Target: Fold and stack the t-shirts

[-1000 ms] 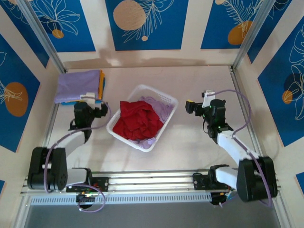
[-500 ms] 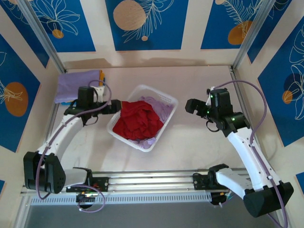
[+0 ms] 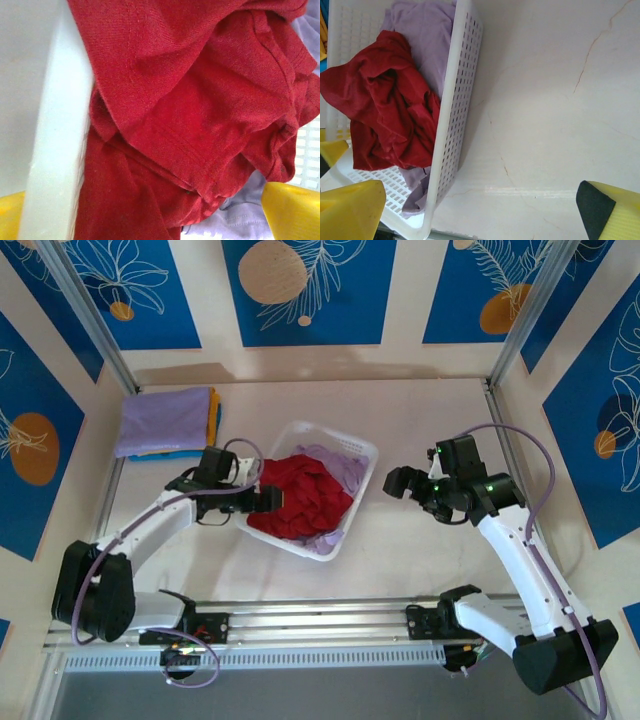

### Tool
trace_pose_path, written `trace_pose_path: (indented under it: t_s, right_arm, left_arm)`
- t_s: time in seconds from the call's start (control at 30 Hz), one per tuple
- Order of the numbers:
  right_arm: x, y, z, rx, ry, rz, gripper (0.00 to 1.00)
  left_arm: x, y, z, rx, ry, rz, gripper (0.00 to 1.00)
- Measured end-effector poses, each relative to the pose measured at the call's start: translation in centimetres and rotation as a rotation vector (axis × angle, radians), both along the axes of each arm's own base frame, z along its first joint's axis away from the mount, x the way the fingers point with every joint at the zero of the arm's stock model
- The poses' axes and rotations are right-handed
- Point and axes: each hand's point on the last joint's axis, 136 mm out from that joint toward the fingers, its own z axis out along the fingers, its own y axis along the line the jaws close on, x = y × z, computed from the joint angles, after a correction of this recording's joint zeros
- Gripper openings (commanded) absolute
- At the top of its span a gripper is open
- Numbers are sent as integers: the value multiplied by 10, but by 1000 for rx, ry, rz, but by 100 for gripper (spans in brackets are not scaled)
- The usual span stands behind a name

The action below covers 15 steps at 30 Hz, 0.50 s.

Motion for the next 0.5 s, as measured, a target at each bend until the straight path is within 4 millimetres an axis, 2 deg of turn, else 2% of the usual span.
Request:
trace_pose_path:
  t_s: [0.33, 0.5]
  right_arm:
    - [-2, -21, 7, 31, -3, -100, 99]
    - [-1, -34, 5, 42, 18, -156, 99]
  left_arm:
    - [-6, -70, -17, -72, 39, -51, 99]
    - [-2, -124, -28, -77, 60, -91, 99]
